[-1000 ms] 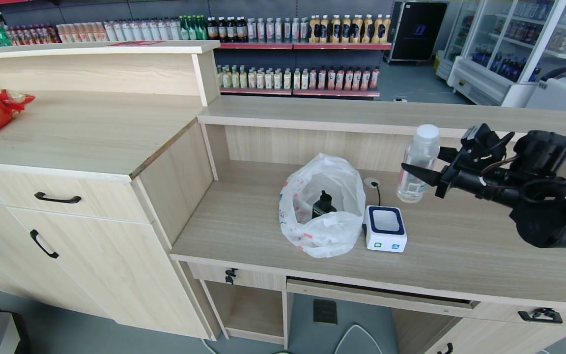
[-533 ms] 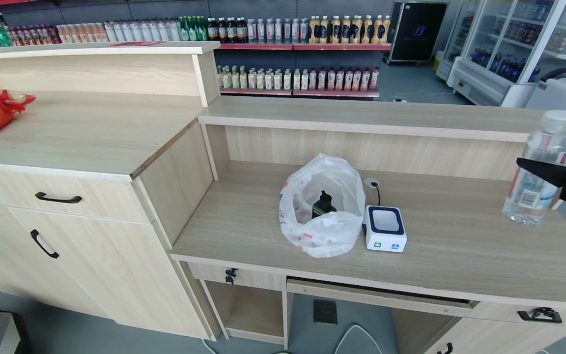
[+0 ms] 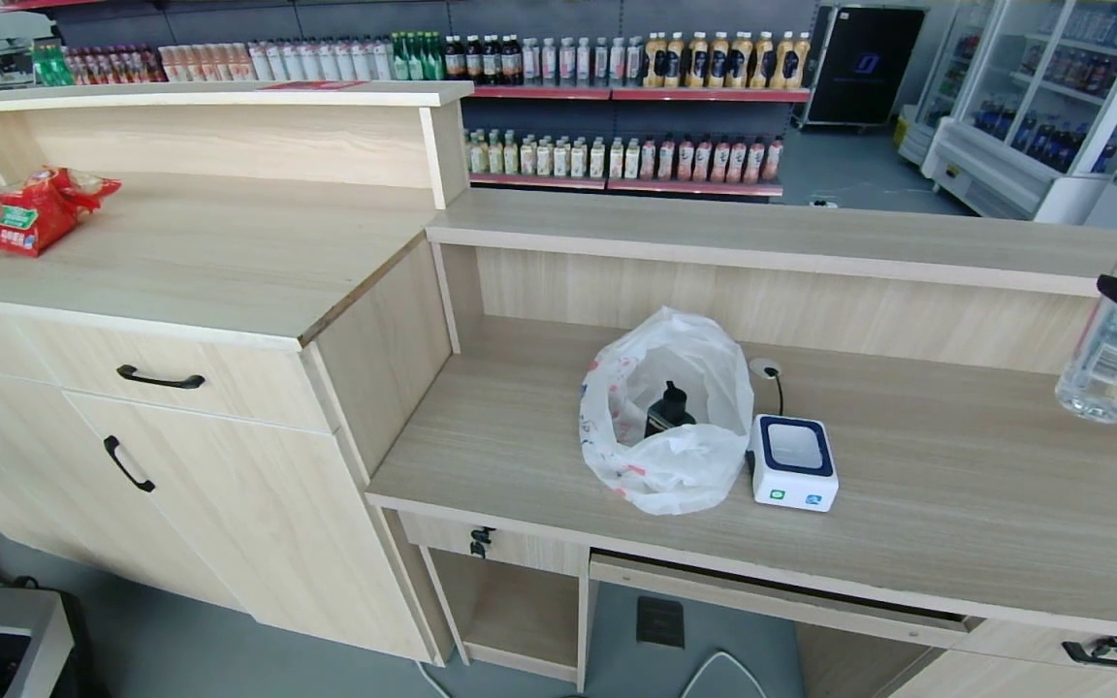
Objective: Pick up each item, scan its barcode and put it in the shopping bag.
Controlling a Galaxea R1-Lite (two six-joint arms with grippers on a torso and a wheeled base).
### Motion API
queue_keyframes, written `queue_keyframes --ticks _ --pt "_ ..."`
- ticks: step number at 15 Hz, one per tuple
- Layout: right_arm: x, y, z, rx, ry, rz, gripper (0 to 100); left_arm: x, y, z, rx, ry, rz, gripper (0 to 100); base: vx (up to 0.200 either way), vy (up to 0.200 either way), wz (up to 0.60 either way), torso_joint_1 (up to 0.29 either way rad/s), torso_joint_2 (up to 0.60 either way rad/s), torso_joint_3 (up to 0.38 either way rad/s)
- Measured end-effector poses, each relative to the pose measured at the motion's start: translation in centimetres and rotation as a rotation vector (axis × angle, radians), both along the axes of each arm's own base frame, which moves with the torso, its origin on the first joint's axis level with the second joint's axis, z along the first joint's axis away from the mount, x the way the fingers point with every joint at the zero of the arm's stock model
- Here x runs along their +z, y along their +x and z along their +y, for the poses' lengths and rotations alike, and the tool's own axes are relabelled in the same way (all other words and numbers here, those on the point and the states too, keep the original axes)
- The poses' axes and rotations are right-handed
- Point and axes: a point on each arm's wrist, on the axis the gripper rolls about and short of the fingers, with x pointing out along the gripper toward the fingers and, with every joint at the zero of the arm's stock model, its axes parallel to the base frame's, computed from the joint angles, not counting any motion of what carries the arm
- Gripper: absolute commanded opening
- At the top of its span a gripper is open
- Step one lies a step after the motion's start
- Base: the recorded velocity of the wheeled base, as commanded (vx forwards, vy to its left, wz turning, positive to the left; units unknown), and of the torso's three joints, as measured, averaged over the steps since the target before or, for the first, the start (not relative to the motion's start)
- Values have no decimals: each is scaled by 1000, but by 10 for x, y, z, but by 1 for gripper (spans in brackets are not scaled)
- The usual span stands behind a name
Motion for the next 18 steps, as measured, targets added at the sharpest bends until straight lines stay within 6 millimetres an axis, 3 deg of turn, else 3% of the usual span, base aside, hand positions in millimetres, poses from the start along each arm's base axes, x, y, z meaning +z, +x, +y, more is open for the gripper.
queue_keyframes --ticks 5,8,11,15,18 --pt "0 20 -7 9 150 17 0 0 0 0 0 0 0 100 0 0 0 0 0 0" --pt "-6 48 -14 37 234 6 0 0 0 0 0 0 0 100 0 0 0 0 0 0" --pt "-30 83 -13 77 250 28 0 0 0 0 0 0 0 100 0 0 0 0 0 0" --pt "-49 132 24 210 205 0 0 0 0 0 0 0 0 100 0 0 0 0 0 0" --pt "-60 138 45 168 81 2 0 0 0 0 0 0 0 100 0 0 0 0 0 0"
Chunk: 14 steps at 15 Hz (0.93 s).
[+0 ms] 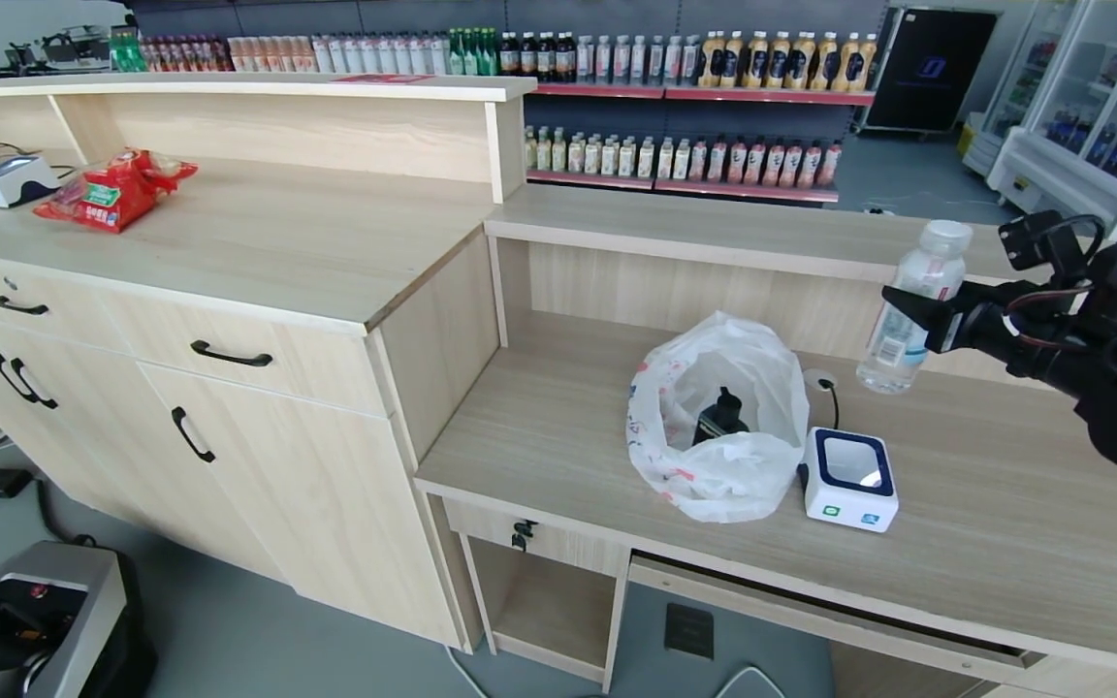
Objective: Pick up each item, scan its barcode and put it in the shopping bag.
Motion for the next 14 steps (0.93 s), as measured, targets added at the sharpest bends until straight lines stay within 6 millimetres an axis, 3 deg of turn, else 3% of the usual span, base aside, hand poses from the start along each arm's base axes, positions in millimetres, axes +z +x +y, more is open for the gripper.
queue_keyframes --ticks 2,6,10,14 --pt "1 -15 6 0 -27 26 0 0 0 0 0 0 0 100 0 0 0 0 0 0" --pt "22 -47 4 -13 -100 -8 0 0 0 0 -1 0 0 100 0 0 0 0 0 0" --pt "32 -57 3 -24 -91 -30 0 0 0 0 0 0 1 100 0 0 450 2 2 1" --pt "34 -59 2 -20 -57 -23 0 0 0 0 0 0 1 100 0 0 0 0 0 0"
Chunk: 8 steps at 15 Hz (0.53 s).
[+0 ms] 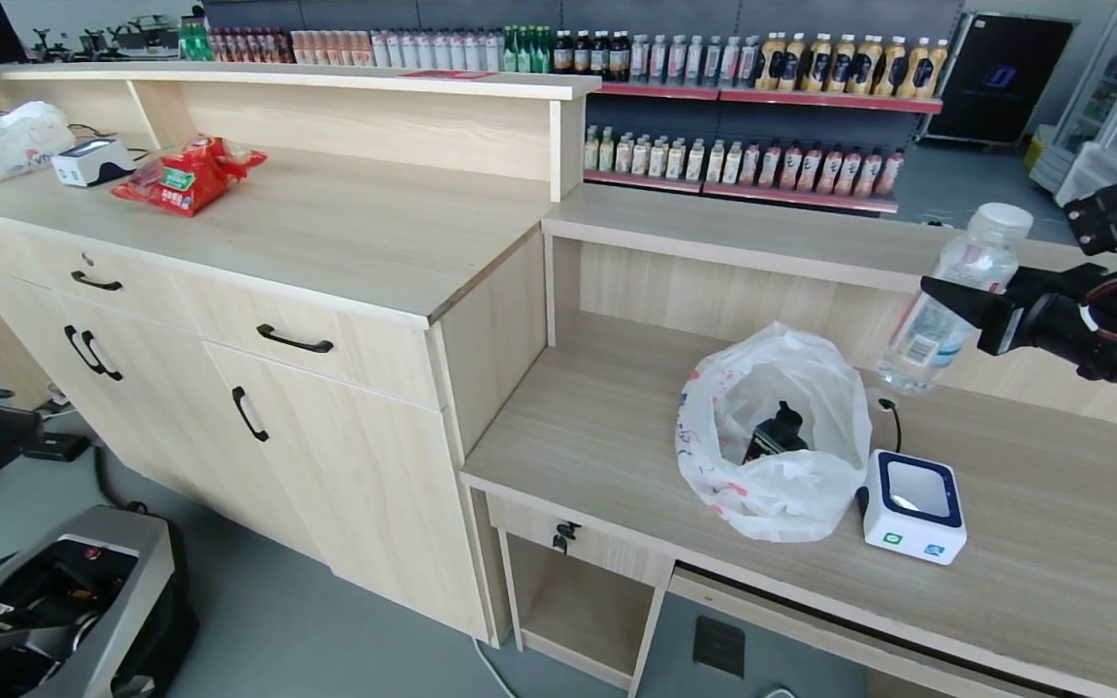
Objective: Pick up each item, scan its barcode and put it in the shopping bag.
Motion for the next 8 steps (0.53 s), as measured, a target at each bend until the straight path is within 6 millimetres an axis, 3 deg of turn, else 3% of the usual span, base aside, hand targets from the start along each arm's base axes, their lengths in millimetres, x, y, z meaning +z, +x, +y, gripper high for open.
queue_keyframes --ticks 4,8 --pt "-10 4 -5 53 75 43 0 0 0 0 0 0 0 100 0 0 0 0 0 0" --pt "-34 22 -14 73 82 49 0 0 0 0 0 0 0 100 0 0 0 0 0 0"
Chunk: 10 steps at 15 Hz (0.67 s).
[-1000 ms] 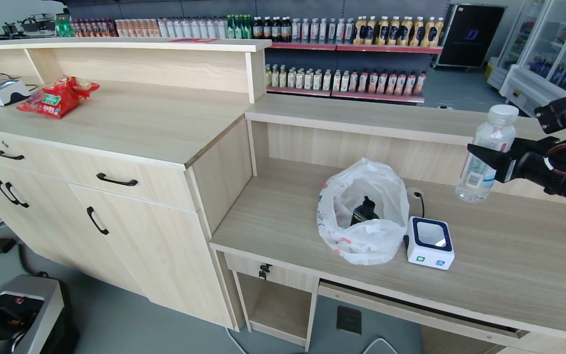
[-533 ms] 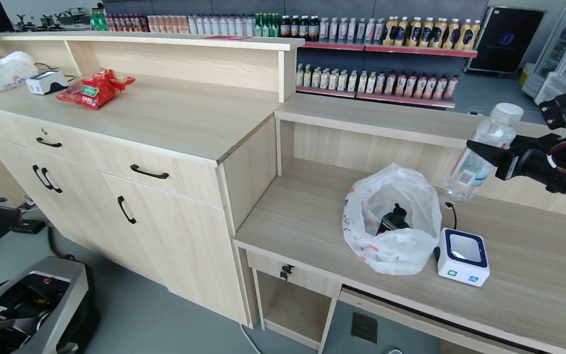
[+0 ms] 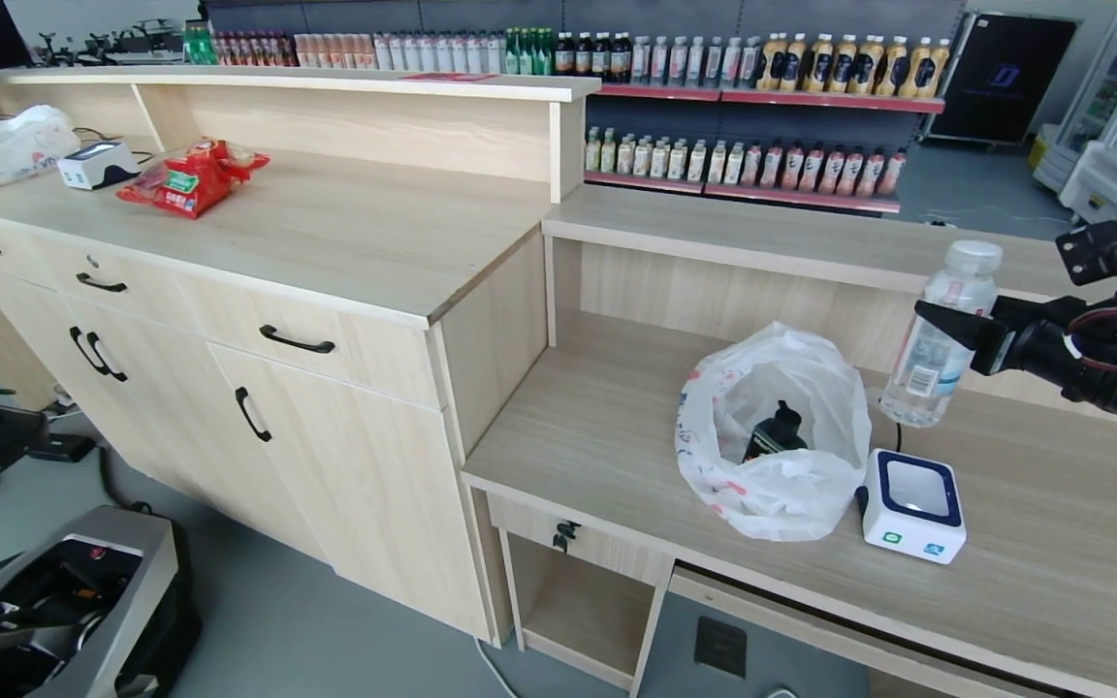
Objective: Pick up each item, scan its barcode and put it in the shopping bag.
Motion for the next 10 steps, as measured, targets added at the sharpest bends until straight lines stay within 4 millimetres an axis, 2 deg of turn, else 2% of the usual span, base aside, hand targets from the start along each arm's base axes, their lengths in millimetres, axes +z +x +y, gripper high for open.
queue_keyframes --ticks 7,10 --pt "-54 50 1 30 -2 -17 0 0 0 0 0 0 0 100 0 0 0 0 0 0" --pt "-68 69 8 57 4 -31 0 0 0 0 0 0 0 100 0 0 0 0 0 0"
